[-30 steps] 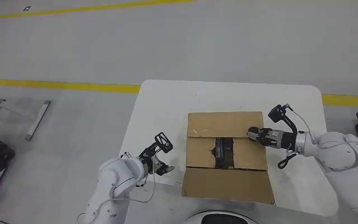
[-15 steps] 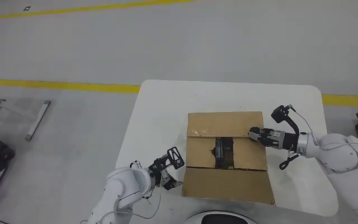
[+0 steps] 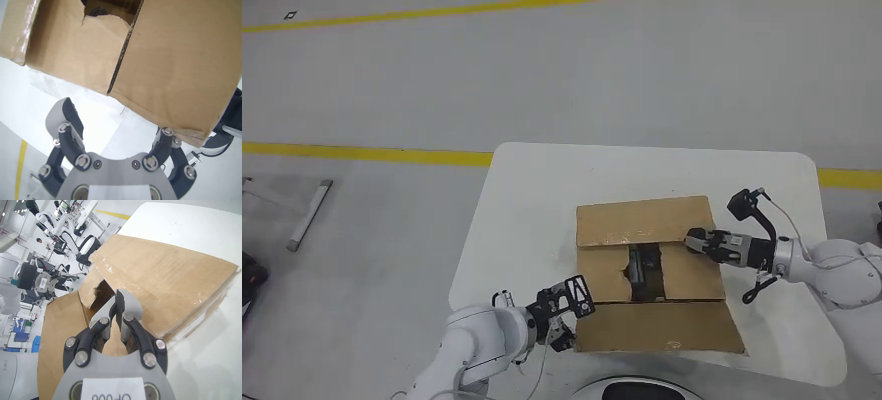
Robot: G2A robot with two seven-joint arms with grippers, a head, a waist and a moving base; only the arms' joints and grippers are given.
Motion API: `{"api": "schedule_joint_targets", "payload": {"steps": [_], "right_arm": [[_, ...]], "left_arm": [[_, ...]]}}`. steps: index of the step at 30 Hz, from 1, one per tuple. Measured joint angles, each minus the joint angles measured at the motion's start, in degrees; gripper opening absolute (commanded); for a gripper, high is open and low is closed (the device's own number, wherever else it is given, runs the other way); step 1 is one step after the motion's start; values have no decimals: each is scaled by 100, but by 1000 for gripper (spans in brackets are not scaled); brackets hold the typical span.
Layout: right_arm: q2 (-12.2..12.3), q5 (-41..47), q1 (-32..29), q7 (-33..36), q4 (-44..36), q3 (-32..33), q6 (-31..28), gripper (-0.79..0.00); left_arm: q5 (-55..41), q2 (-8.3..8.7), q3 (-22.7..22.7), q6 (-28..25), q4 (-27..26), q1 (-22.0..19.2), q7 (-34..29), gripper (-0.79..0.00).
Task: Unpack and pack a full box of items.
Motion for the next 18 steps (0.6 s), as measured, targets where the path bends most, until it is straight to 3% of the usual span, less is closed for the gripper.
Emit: {"api": "schedule_joint_targets", "payload": {"steps": [18], "right_arm": [[71, 74, 141, 138, -35, 14, 77, -785]], "left_arm": [[-152, -227, 589, 1759, 852, -1238, 635, 0]]}}
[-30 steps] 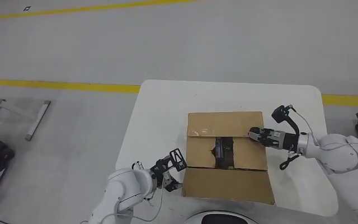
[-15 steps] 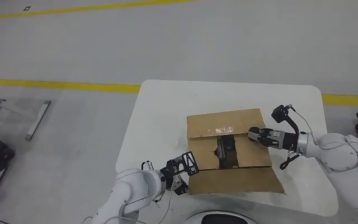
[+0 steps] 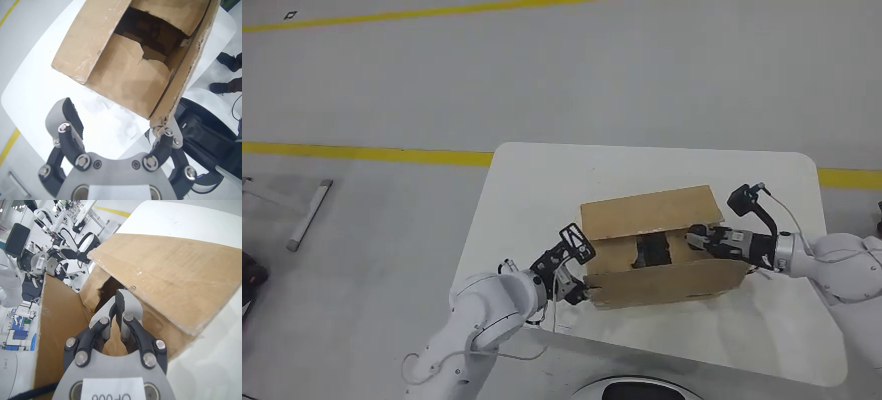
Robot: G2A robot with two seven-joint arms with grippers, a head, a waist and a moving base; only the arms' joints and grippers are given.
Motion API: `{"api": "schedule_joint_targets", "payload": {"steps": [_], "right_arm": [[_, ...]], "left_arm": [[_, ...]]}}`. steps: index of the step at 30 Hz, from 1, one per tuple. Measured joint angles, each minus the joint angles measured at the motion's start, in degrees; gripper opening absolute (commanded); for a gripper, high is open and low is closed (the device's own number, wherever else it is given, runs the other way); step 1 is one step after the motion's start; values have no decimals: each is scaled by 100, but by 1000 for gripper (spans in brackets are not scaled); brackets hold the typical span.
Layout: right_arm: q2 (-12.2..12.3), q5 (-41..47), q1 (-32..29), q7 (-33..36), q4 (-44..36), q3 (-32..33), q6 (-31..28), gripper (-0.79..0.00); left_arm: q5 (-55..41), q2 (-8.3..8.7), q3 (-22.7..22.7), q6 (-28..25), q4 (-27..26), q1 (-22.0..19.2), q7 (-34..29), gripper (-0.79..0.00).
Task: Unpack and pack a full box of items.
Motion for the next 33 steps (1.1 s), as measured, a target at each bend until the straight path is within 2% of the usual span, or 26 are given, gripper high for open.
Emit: {"api": "schedule_joint_targets", "payload": {"steps": [5, 10, 15, 20, 26, 33], "right_arm": [[47, 82, -30, -68, -188, 253, 41, -785], [104, 131, -93, -245, -416, 676, 172, -785], [142, -345, -98, -349, -715, 844, 322, -785], [88, -619, 3, -593, -651, 368, 378, -785], [-52, -867, 419, -842, 134, -523, 606, -785], [-140, -703, 743, -891, 668, -913, 753, -785]], "left_arm": [[-152, -97, 158, 647, 295, -310, 63, 0], [-172, -146, 231, 892, 510, -484, 101, 0], [-11, -230, 435, 1311, 862, -709, 52, 0], [204, -315, 664, 1586, 1111, -925, 69, 0], [403, -385, 815, 1776, 1323, -1028, 37, 0], [425, -435, 795, 1947, 1436, -1077, -49, 0]]}}
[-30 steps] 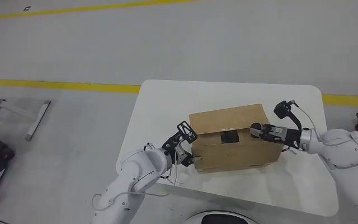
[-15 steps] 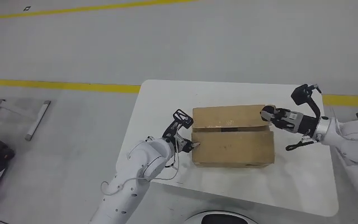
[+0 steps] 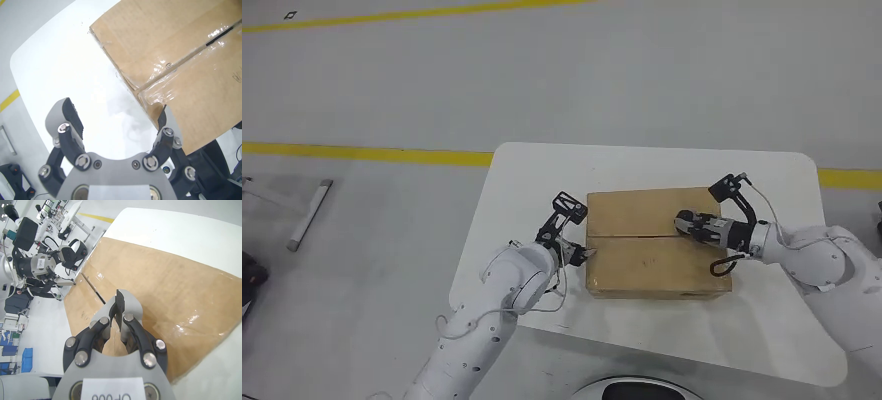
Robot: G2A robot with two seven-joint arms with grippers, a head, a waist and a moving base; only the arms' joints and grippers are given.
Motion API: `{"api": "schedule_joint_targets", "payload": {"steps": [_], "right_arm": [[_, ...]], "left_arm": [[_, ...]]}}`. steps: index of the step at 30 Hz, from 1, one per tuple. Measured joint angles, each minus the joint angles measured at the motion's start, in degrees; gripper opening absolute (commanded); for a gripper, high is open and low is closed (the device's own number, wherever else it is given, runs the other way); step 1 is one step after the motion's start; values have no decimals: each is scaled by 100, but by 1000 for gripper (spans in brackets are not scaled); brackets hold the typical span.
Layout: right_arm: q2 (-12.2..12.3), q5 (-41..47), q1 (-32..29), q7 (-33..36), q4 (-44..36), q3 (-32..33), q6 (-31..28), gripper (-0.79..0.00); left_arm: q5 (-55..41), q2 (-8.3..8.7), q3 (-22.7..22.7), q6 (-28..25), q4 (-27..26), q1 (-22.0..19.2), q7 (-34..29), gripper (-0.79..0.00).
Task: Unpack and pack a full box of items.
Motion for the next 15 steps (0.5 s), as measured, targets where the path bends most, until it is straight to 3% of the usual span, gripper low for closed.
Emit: {"api": "schedule_joint_targets", "payload": {"steps": [9, 15], "right_arm": [[21, 154, 85, -54, -114, 187, -52, -785], [184, -331, -225, -350, -936, 1199, 317, -785]], "left_arm": [[189, 60, -360, -70, -348, 192, -219, 0], [461, 166, -818, -29, -752, 606, -448, 0]]}}
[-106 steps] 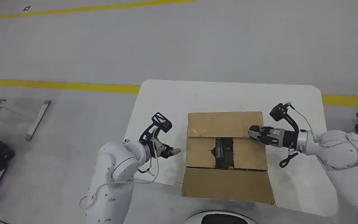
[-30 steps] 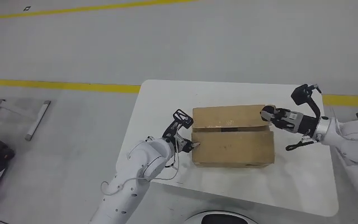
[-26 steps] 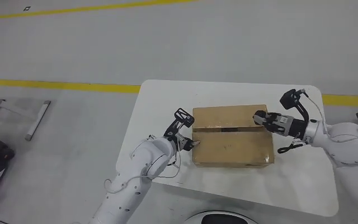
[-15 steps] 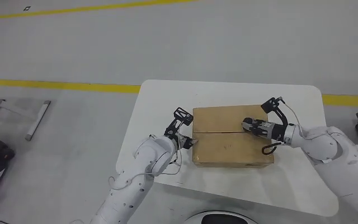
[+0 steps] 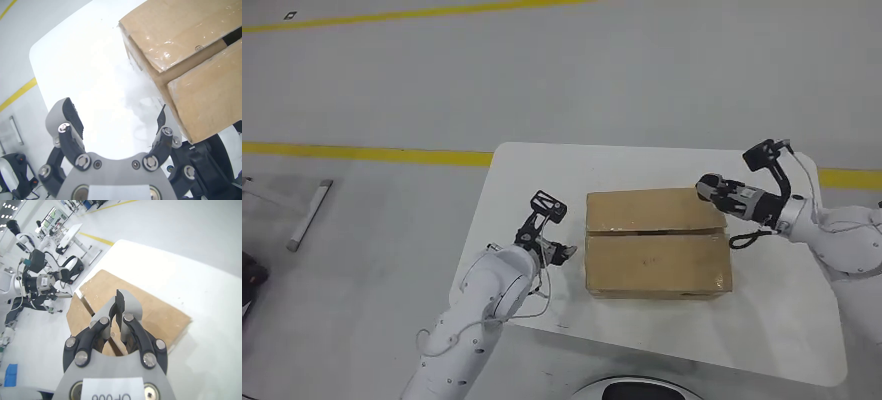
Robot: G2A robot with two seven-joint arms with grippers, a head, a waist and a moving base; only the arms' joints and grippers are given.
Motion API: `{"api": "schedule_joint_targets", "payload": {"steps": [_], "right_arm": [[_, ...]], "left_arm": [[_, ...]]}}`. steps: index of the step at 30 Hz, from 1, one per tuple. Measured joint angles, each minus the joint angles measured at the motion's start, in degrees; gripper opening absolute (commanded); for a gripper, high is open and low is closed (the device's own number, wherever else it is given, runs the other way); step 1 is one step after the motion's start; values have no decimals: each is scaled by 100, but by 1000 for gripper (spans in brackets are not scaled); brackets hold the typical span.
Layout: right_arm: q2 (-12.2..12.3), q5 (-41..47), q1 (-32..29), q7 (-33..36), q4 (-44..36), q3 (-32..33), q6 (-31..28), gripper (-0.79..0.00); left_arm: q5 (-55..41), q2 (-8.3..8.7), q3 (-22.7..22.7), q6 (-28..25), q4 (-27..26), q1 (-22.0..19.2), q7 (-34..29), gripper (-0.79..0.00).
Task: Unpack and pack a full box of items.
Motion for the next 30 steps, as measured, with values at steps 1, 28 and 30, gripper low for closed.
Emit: {"api": "schedule_joint_targets", "payload": {"steps": [1, 28, 30], "right_arm": [[25, -83, -109, -53, -132, 190, 82, -785], [58, -2409, -2179, -2154, -1347, 1527, 480, -785], [31, -2452, -2320, -2632, -1310, 1468, 500, -785]], "left_arm": [[28, 17, -76, 7, -47, 80, -17, 0], [172, 87, -500, 184, -239, 780, 375, -785], [172, 87, -500, 184, -239, 780, 375, -785]]}}
